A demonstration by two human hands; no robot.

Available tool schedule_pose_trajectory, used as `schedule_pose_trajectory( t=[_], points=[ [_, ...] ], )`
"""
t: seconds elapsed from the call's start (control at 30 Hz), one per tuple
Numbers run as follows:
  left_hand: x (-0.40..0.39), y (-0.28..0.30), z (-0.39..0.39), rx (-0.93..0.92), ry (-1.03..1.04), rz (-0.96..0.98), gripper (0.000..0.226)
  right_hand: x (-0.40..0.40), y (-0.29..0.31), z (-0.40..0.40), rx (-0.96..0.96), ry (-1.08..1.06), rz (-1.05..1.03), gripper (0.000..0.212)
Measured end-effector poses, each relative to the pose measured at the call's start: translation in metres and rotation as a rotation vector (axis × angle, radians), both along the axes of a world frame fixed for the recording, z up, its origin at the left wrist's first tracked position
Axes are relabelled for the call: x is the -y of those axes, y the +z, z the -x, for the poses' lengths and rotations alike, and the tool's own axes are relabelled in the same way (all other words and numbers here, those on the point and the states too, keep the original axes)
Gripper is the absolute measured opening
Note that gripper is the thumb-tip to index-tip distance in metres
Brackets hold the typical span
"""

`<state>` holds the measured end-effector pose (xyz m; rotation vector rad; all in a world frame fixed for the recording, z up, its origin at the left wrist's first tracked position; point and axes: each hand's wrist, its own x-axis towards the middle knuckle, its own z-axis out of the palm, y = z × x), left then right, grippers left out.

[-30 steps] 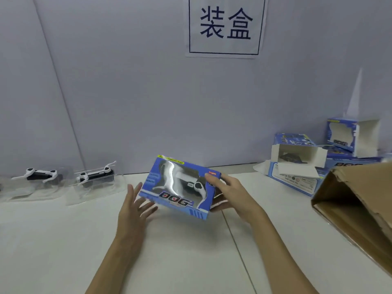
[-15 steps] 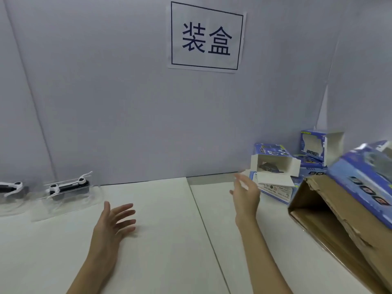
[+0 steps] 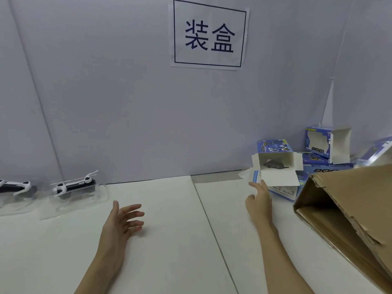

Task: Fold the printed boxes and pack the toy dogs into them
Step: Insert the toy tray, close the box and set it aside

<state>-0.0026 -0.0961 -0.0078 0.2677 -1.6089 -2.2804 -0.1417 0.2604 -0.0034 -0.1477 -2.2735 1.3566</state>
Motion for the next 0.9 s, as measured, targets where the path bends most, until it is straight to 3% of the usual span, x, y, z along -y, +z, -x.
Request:
schedule_pose_trajectory(
  t=[0.27,0.4,0.57,0.77,0.9],
  points=[
    [0.001,-0.004,0.006,0.013,0.014,0.022,0.062,0.059,0.022,-0.023,-0.179,0.140,-0.130,0.036],
    [-0.004,-0.007,0.004,-0.013,0.072,0.162,0.021,0.105,0.036,-0.052,-0.297,0.303,-0.139,0.030],
    [-0.016,-0.012,0.003,-0.087,0.218,0.633,0.087,0.151,0.061,-0.098,-0.551,0.492,0.068,0.042],
    [-0.020,-0.009,0.001,-0.158,0.259,0.871,0.107,0.150,0.072,-0.115,-0.723,0.553,0.078,0.032],
    [-0.029,-0.002,-0.005,-0.194,0.279,1.086,0.115,0.143,0.078,-0.114,-0.753,0.566,0.228,0.026]
  ],
)
